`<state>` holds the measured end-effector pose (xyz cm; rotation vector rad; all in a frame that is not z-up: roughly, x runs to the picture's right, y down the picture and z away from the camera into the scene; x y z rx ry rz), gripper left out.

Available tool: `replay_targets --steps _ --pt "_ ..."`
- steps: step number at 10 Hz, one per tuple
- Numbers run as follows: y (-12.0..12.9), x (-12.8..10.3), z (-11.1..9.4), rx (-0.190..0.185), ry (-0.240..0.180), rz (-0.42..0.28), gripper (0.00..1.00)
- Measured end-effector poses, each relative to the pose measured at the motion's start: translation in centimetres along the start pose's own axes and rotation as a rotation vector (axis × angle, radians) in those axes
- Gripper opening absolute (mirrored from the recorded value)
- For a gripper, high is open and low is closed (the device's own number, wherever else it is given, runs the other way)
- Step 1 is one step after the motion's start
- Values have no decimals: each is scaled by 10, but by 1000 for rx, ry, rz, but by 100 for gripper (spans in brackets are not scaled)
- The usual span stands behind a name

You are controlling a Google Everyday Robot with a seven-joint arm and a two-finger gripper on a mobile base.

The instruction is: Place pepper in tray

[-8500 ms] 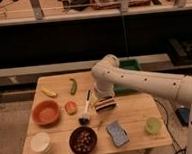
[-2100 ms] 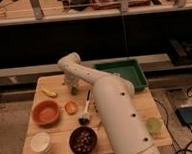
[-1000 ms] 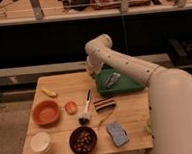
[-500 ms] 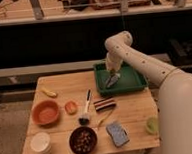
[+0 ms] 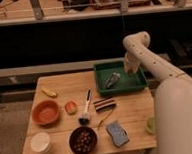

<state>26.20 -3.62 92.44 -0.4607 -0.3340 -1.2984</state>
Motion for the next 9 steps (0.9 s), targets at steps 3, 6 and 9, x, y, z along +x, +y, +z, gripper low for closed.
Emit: replay_targets --steps 3,6,9 --pt "27 -6 30 24 -79 51 51" --pt "15 -9 31 83 -90 60 67" --pt "-16 -5 28 102 -84 1 67"
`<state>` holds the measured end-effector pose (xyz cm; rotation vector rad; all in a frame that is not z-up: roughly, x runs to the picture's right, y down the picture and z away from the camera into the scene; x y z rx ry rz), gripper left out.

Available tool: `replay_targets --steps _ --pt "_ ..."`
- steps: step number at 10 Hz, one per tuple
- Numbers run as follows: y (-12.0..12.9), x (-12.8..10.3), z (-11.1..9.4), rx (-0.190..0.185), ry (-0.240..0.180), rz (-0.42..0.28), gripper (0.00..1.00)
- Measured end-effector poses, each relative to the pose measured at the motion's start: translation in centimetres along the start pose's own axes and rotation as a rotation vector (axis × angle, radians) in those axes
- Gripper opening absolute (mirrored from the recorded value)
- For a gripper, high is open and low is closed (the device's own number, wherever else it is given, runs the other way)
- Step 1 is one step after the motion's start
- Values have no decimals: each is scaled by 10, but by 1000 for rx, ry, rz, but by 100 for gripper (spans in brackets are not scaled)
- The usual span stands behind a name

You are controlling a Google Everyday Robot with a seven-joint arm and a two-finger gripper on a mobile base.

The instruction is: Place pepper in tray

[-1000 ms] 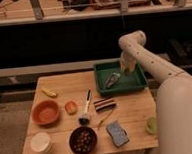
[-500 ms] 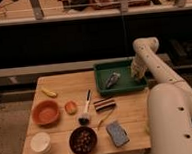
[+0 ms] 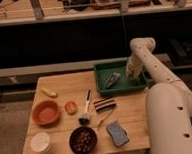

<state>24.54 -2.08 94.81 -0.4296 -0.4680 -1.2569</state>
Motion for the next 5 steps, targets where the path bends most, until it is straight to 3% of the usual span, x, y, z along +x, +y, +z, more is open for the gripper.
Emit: replay_targets --steps 2,4,5 --pt "-2 0 -1 -31 9 -7 67" --pt "1 0 -11 -49 51 9 67" --pt "-2 -1 -21 -33 90 3 67"
